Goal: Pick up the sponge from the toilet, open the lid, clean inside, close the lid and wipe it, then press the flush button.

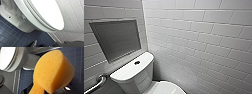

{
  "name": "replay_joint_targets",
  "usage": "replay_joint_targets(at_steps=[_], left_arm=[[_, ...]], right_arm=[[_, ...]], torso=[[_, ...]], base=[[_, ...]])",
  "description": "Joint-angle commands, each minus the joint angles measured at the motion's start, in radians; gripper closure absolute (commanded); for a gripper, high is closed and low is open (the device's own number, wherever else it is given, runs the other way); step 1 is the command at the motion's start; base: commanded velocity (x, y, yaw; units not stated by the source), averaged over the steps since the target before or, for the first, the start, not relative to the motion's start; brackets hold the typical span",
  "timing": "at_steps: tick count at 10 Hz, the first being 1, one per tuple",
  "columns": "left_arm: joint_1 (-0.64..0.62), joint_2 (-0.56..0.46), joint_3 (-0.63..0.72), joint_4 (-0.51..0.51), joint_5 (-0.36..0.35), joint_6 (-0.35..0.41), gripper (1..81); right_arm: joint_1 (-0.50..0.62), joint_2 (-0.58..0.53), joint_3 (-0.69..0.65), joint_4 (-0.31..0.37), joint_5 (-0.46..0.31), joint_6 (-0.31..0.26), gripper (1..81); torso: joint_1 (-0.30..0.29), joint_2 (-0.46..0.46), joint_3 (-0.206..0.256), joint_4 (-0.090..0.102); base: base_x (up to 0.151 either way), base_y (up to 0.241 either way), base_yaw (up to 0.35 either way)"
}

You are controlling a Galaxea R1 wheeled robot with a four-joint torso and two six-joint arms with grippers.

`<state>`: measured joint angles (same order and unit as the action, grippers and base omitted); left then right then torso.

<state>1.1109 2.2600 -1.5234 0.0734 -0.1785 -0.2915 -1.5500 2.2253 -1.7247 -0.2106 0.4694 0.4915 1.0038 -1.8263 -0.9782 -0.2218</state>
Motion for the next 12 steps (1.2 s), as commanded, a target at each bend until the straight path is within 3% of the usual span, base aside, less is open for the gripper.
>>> replay_joint_targets(at_steps=[1, 2, 7, 12], left_arm=[[-0.133, 0.006, 0.022, 0.0, 0.083, -0.043, 1.0], [-0.157, 0.029, 0.023, 0.0, 0.096, -0.058, 1.0], [-0.222, 0.122, 0.01, 0.002, 0.111, -0.17, 1.0], [-0.223, 0.273, -0.161, 0.0, 0.111, -0.212, 1.0]], right_arm=[[0.021, -0.017, -0.03, -0.033, -0.028, 0.002, 81.1], [0.017, -0.014, -0.032, -0.033, -0.028, 0.004, 81.1], [0.015, -0.016, -0.059, -0.023, -0.043, 0.007, 81.1], [0.01, -0.019, -0.056, -0.019, -0.04, 0.007, 81.1]], torso=[[0.0, 0.0, -0.039, 0.0], [0.0, 0.0, -0.012, 0.0], [0.001, 0.0, -0.027, 0.0], [0.001, 0.0, -0.027, 0.0]], base=[[0.0, 0.0, 0.0], [0.0, 0.0, 0.0], [0.0, 0.0, 0.0], [0.0, 0.0, 0.0]])
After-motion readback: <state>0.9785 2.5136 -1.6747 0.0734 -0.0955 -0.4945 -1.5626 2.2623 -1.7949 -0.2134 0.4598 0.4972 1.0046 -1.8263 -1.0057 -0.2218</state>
